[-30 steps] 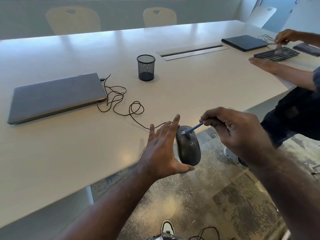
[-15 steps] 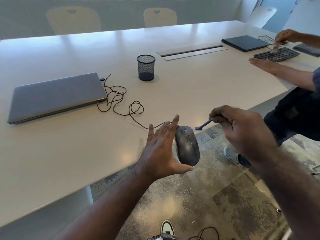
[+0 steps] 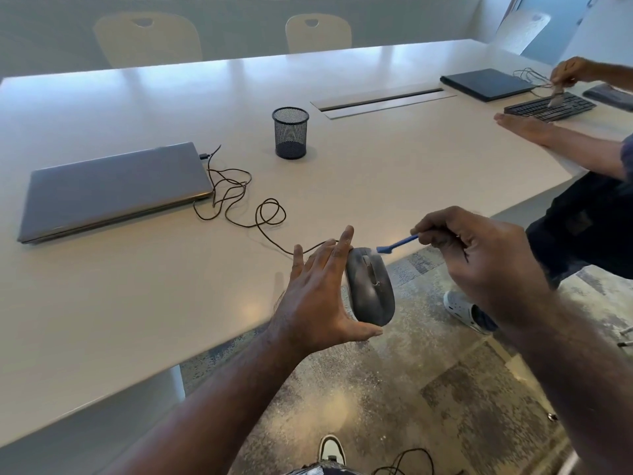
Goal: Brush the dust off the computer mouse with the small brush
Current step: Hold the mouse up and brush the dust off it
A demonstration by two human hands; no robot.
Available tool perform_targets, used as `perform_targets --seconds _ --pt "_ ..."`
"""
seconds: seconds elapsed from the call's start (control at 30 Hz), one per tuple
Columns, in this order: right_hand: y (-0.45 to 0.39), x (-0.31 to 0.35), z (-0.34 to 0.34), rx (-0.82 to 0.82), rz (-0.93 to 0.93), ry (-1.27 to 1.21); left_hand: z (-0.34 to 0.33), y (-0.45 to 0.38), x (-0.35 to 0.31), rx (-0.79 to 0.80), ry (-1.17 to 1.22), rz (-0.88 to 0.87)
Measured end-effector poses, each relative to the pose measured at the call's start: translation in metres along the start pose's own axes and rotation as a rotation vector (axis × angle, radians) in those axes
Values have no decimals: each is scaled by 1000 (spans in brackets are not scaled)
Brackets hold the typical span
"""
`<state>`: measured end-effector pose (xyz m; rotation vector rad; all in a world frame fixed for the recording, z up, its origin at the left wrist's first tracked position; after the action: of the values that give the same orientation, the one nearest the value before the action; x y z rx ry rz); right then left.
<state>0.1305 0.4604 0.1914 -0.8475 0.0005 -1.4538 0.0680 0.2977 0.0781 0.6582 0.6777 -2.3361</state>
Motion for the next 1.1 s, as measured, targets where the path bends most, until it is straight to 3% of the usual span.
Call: perform_targets --seconds 0.2,0.37,0.57,0.73,0.93,1.1 --pt "8 3 -2 153 -14 -16 -1 1 9 -12 -16 39" --pt "9 12 10 64 26 -55 -4 -1 10 -2 -9 43" --pt "13 9 -1 158 50 46 -1 -2 12 -14 -20 43" --pt "10 16 8 63 78 37 -2 -2 10 -13 -35 39" --pt "12 16 -6 177 71 122 0 -3 13 -18 -38 48" --pt "10 18 8 55 63 34 -1 -2 11 -10 -33 47"
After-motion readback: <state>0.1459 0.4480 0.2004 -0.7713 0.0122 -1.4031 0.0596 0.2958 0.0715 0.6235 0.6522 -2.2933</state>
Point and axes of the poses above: each hand's wrist, its own y-axis away from the middle knuckle, its own z-axis out of the back of the hand, x = y × z, the point moved 8 cm from there along -y, towards the middle knuckle, and after that the axes turned 6 degrees about -z, right-handed, at the moved point
